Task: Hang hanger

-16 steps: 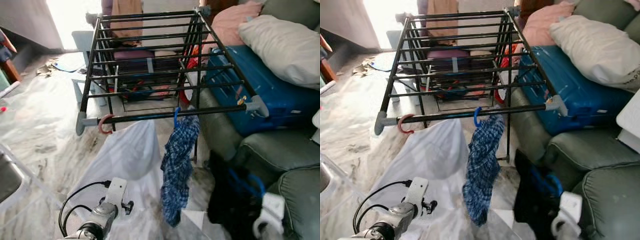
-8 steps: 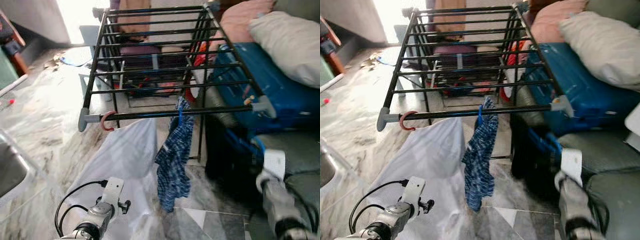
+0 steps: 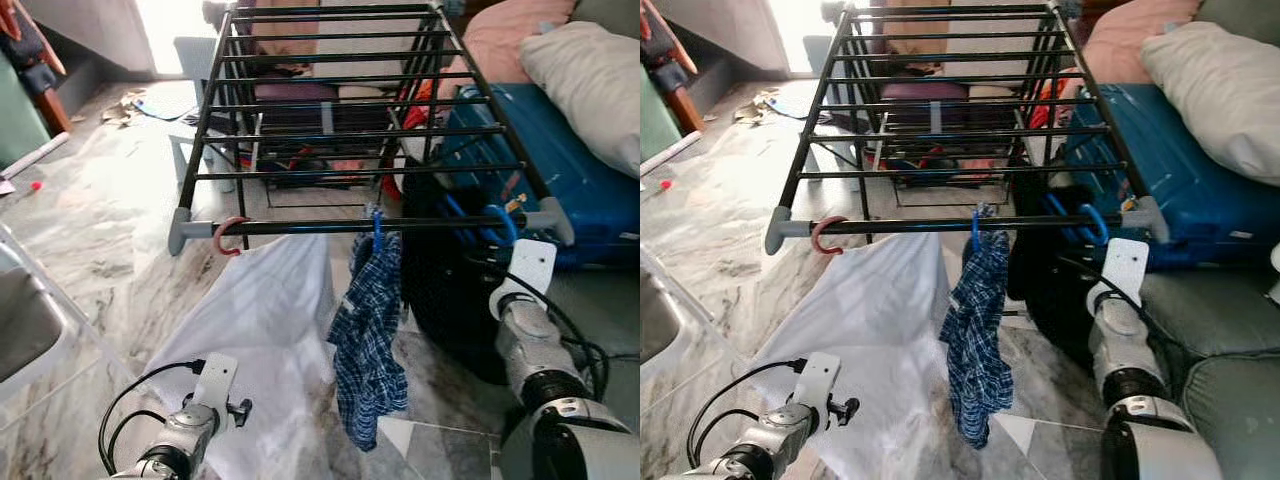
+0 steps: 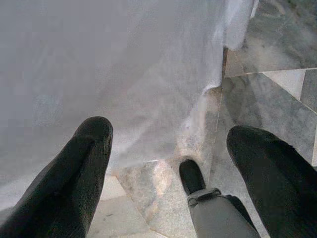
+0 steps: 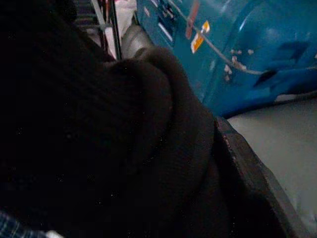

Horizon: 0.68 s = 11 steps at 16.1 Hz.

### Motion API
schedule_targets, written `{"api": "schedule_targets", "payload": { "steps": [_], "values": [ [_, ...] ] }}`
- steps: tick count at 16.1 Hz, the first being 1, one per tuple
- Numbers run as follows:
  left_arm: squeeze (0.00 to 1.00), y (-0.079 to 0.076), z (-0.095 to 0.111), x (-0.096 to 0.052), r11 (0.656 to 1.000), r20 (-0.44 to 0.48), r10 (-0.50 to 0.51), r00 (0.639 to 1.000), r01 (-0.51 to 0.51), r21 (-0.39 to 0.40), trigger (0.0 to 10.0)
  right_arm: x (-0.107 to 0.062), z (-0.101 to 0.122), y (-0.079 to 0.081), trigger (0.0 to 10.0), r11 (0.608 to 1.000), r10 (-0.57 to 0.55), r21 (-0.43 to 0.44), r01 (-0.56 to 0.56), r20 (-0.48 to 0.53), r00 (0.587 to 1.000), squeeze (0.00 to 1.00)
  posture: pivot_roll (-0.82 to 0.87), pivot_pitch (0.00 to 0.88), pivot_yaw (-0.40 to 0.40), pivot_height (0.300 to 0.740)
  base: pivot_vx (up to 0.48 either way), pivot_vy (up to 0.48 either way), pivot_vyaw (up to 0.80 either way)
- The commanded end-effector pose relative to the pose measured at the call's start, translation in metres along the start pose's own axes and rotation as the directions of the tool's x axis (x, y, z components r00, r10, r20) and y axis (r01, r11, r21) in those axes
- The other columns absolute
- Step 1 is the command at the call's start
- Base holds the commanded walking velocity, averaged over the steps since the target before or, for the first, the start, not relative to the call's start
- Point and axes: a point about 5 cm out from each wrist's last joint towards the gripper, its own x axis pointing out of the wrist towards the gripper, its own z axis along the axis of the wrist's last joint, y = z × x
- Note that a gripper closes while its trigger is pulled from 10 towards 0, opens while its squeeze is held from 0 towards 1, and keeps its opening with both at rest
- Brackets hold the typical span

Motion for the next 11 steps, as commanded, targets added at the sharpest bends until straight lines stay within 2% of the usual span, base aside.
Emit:
{"api": "schedule_targets", "payload": {
  "steps": [1,3,4,5,9,11],
  "values": [
    [0.00,0.002,0.002,0.000,1.000,0.009,-0.003,1.000,0.003,-0.003,10.0,0.005,0.022,0.006,10.0,0.999,-0.020,0.045,0.018,0.048,0.999,0.00,0.07,0.000,-0.018,0.740,0.000,0.000,0.00],
    [0.00,0.002,0.003,0.000,1.000,0.007,-0.008,1.000,0.008,-0.001,10.0,0.007,0.028,0.014,10.0,0.994,-0.022,0.106,0.021,0.016,1.000,0.00,0.07,0.000,-0.018,0.740,0.000,0.000,0.00],
    [0.00,0.001,0.002,0.000,1.000,0.004,-0.011,1.000,0.011,0.004,10.0,0.008,0.026,0.018,10.0,0.989,-0.031,0.143,0.036,-0.040,0.999,0.00,0.07,0.000,-0.014,0.740,0.000,0.000,0.00],
    [0.00,0.000,0.002,0.000,1.000,0.000,-0.015,1.000,0.015,0.008,10.0,0.009,0.026,0.023,10.0,0.987,-0.053,0.146,0.068,-0.105,0.993,0.00,0.07,0.000,-0.014,0.740,0.000,0.000,0.00],
    [0.00,-0.002,0.000,0.000,1.000,-0.011,-0.022,1.000,0.022,0.016,10.0,0.009,0.026,0.028,10.0,0.980,-0.047,0.185,0.073,-0.143,0.989,0.00,0.07,0.000,-0.014,0.740,0.000,0.000,0.00],
    [0.00,-0.002,-0.002,0.000,1.000,-0.018,-0.025,1.000,0.025,0.018,10.0,0.009,0.019,0.027,10.0,0.976,-0.055,0.193,0.096,-0.210,0.976,0.00,0.07,0.000,-0.017,0.740,0.000,0.000,0.00]
  ]
}}
